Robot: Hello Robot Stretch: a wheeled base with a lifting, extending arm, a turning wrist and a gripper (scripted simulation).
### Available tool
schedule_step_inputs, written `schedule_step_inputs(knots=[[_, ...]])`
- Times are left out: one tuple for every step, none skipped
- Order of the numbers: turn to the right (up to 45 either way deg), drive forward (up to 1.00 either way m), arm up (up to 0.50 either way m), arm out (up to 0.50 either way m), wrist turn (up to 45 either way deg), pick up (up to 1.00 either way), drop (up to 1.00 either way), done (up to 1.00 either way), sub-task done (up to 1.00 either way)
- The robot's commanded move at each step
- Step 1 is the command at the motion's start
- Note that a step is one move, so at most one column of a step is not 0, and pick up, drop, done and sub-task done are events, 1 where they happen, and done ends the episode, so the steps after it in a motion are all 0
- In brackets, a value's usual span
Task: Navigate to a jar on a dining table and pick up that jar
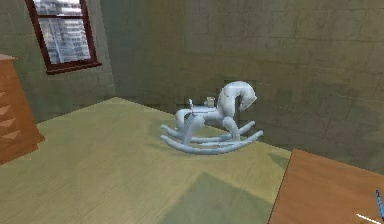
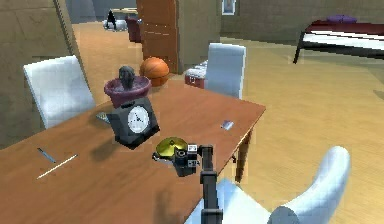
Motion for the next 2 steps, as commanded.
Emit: schedule_step_inputs(knots=[[0.0,0.0,0.1,0.0,0.0,0.0,0.0,0.0,0.0],[0.0,0.0,0.0,0.0,0.0,0.0,0.0,1.0,0.0]])
